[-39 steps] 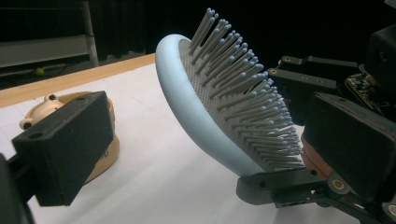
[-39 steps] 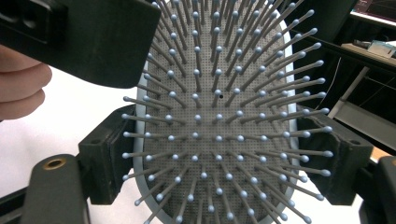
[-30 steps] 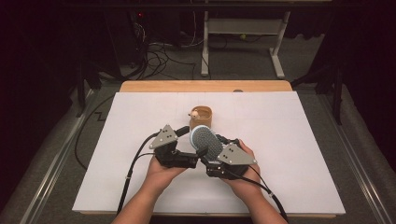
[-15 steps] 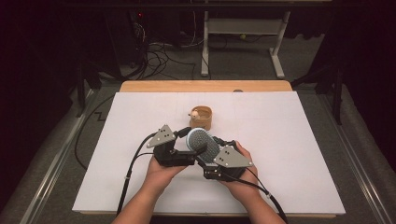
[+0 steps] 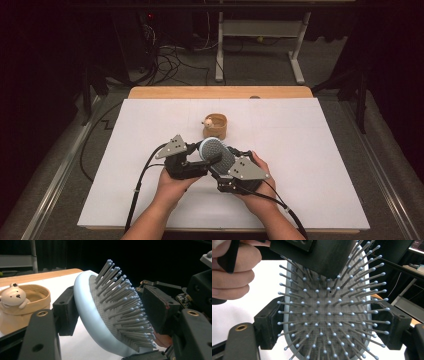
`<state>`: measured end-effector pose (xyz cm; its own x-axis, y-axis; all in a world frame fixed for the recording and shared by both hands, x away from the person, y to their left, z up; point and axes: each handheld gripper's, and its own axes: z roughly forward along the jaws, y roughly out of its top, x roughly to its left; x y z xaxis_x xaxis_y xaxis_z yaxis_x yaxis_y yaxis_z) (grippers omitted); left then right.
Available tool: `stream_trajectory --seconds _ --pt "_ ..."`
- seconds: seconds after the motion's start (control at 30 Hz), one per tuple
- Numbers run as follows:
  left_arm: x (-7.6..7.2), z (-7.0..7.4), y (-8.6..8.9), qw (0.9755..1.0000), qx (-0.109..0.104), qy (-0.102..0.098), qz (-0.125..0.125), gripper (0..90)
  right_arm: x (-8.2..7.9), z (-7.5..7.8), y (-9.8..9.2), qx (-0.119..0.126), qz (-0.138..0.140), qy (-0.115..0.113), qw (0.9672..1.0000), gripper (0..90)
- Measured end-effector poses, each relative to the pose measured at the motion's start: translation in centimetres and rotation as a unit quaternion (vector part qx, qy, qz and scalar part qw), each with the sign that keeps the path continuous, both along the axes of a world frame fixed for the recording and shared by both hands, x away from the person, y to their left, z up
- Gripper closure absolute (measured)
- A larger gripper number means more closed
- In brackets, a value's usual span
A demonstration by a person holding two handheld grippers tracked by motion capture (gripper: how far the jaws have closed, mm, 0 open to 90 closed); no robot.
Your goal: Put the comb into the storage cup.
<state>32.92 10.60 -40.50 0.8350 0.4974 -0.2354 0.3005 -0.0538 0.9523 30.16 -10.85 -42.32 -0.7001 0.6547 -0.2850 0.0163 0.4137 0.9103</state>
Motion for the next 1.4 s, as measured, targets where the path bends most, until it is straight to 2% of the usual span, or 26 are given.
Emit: stream_trajectory --seconds 0.67,0.87,1.4 --pt "0.38 -0.41 0.00 0.9994 -0.017 0.026 -0.014 38.2 -0.11 -0.05 0.17 -0.009 -0.003 -0.005 0.9999 20.6" --pt "0.34 -0.29 0.28 0.9993 -0.022 0.026 -0.016 44.8 -0.17 -0.05 0.25 -0.011 -0.002 -0.010 0.9999 20.5" --pt "-0.05 -0.07 0.56 0.9994 -0.028 0.018 -0.005 54.0 -0.50 0.14 0.55 -0.022 -0.007 -0.025 0.9994 20.4"
